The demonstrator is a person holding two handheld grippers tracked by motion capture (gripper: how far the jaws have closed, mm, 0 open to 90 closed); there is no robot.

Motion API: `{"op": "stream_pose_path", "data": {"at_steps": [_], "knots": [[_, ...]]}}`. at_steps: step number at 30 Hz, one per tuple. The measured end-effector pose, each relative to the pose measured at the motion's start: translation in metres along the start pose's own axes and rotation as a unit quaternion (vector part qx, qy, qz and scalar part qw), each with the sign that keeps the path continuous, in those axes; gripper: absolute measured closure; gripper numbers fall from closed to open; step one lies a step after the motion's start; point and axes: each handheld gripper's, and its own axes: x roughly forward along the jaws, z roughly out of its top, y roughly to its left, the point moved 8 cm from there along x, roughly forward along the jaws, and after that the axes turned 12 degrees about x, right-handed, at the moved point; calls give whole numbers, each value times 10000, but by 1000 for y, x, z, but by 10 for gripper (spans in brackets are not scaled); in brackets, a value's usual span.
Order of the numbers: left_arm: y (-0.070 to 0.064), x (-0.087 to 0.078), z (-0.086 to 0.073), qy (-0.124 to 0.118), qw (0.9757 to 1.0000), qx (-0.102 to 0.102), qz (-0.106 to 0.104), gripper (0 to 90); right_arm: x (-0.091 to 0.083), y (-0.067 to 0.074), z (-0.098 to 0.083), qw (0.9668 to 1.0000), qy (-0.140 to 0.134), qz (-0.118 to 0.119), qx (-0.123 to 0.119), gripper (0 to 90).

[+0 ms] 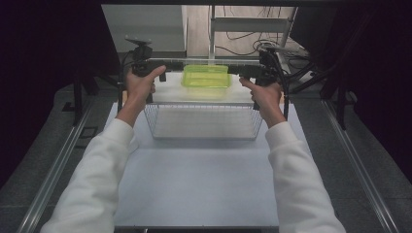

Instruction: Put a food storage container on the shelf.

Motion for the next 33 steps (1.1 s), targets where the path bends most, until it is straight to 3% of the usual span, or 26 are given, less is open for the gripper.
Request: {"op": "stream_pose_path", "data": {"at_steps": [1, 3, 4, 5, 7, 8, 9, 10, 11, 12, 13, 15, 17, 18, 19, 20, 22, 26, 27, 31, 33], "knots": [[-3, -4, -4, 30, 9997, 200, 103, 268, -5, 1, -3, 9998, 19, -28, -185, 368], [-11, -14, -13, 52, 9993, 365, 118, 265, -14, 2, -9, 9984, 77, -83, -558, 354], [-17, -24, -23, 45, 9988, 477, 130, 266, -23, 0, -18, 9957, 156, -173, -901, 347], [-17, -24, -23, 45, 9988, 477, 130, 266, -23, 0, -18, 9957, 156, -173, -901, 347], [-27, -37, -43, 182, 9973, 716, -11, 267, -37, -3, -33, 9919, 193, -154, -1244, 342], [-27, -37, -43, 182, 9973, 716, -11, 269, -37, -3, -33, 9919, 193, -154, -1244, 342], [-34, -42, -62, 374, 9956, 853, -111, 268, -45, -4, -47, 9895, 219, -60, -1425, 342], [-34, -42, -62, 374, 9956, 853, -111, 269, -48, -5, -54, 9883, 256, -52, -1500, 342], [-37, -45, -71, 465, 9944, 941, -120, 269, -48, -5, -54, 9883, 256, -52, -1500, 342], [-43, -51, -86, 498, 9933, 1025, -191, 270, -54, -10, -71, 9851, 368, -53, -1678, 342], [-43, -51, -86, 498, 9933, 1025, -191, 274, -54, -10, -71, 9851, 368, -53, -1678, 342], [-52, -58, -106, 543, 9915, 1157, -227, 275, -61, -15, -90, 9819, 455, -34, -1840, 342], [-59, -64, -123, 569, 9902, 1242, -301, 283, -67, -22, -114, 9798, 559, 164, -1913, 334], [-64, -67, -140, 584, 9901, 1223, -355, 285, -68, -25, -121, 9793, 612, 161, -1924, 331], [-64, -67, -140, 584, 9901, 1223, -355, 290, -68, -25, -121, 9793, 612, 161, -1924, 331], [-66, -68, -153, 656, 9893, 1248, -363, 291, -73, -31, -139, 9775, 736, 135, -1973, 328], [-68, -69, -169, 742, 9883, 1288, -336, 294, -74, -33, -145, 9771, 759, 147, -1983, 326], [-76, -70, -197, 939, 9861, 1321, -373, 300, -88, -49, -180, 9787, 843, 220, -1857, 325], [-78, -72, -203, 953, 9858, 1328, -377, 300, -88, -49, -180, 9787, 843, 220, -1857, 325], [-85, -76, -227, 1041, 9857, 1274, -360, 301, -101, -74, -212, 9816, 938, 159, -1653, 323], [-87, -75, -236, 1130, 9848, 1254, -397, 301, -102, -83, -220, 9801, 1098, 0, -1653, 311]]}}
